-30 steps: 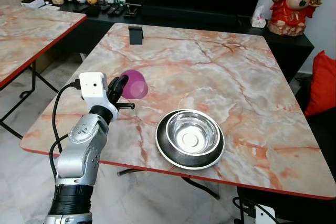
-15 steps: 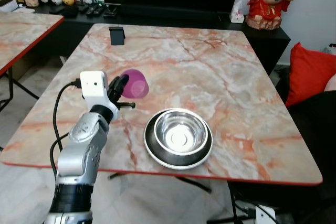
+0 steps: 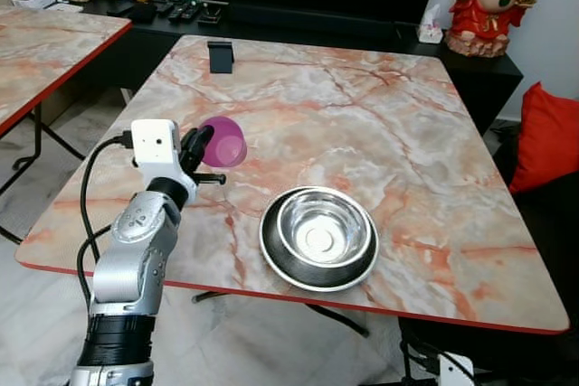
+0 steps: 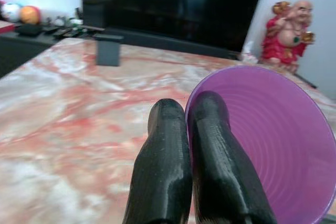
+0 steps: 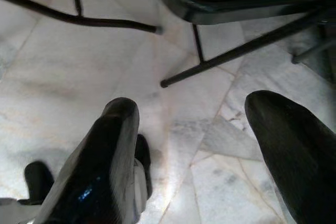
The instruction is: Setting the table
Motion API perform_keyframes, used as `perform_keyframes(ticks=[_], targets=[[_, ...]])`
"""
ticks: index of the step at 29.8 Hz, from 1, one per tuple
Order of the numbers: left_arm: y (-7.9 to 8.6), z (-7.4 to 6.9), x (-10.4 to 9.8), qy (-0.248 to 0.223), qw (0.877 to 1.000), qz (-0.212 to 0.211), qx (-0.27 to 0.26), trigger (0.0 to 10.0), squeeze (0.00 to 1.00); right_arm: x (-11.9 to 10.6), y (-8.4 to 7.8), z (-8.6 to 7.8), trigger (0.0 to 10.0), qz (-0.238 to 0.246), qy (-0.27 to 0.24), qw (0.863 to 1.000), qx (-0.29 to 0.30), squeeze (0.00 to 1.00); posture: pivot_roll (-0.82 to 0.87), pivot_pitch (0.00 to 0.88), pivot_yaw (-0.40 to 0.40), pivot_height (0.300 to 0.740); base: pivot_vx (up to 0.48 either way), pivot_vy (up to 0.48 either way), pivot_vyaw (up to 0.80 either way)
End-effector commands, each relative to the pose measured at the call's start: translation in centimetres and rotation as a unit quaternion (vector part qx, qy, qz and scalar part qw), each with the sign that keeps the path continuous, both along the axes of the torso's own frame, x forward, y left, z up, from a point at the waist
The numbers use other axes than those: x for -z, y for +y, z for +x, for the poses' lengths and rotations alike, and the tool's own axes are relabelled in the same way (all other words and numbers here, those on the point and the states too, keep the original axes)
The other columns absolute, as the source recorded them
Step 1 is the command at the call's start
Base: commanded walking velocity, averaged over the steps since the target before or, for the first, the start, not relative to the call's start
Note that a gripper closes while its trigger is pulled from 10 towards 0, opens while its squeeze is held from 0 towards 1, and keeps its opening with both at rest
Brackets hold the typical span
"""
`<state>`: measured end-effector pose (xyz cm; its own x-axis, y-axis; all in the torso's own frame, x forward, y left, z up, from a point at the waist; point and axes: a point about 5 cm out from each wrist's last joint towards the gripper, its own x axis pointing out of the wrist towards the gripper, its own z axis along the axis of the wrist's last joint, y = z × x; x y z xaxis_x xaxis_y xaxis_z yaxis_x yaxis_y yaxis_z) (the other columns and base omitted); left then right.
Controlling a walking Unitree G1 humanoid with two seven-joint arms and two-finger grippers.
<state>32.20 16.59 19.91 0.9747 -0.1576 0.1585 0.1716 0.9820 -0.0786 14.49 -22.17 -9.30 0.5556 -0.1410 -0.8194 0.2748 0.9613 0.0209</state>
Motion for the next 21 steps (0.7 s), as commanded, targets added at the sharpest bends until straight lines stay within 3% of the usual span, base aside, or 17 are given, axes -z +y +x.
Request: perform_keyframes(ticks=[1,5,15,21], targets=[[-0.7,-0.1,-0.7,-0.017,1.000,0.004,0.013,10.0,0.00,-0.1,-0.4,0.0,10.0,-0.005,-0.001,1.000,0.003,0.00,0.13,0.000,-0.064,0.740,0.000,-0.398,0.00],[-0.7,-0.1,-0.7,-0.017,1.000,0.005,0.013,10.0,0.00,-0.1,-0.4,0.0,10.0,-0.005,-0.001,1.000,0.002,0.00,0.13,0.000,-0.064,0.740,0.000,-0.398,0.00],[-0.6,0.1,-0.7,-0.010,1.000,0.008,0.028,10.0,0.00,-0.1,-0.4,0.0,10.0,-0.004,-0.001,1.000,0.002,0.00,0.13,0.000,-0.063,0.740,0.000,0.000,0.00],[0.6,0.6,-0.8,0.007,1.000,0.000,0.010,10.0,0.00,-0.1,-0.4,0.0,10.0,-0.004,-0.001,1.000,0.001,0.00,0.13,0.000,-0.061,0.740,0.000,0.000,0.00]])
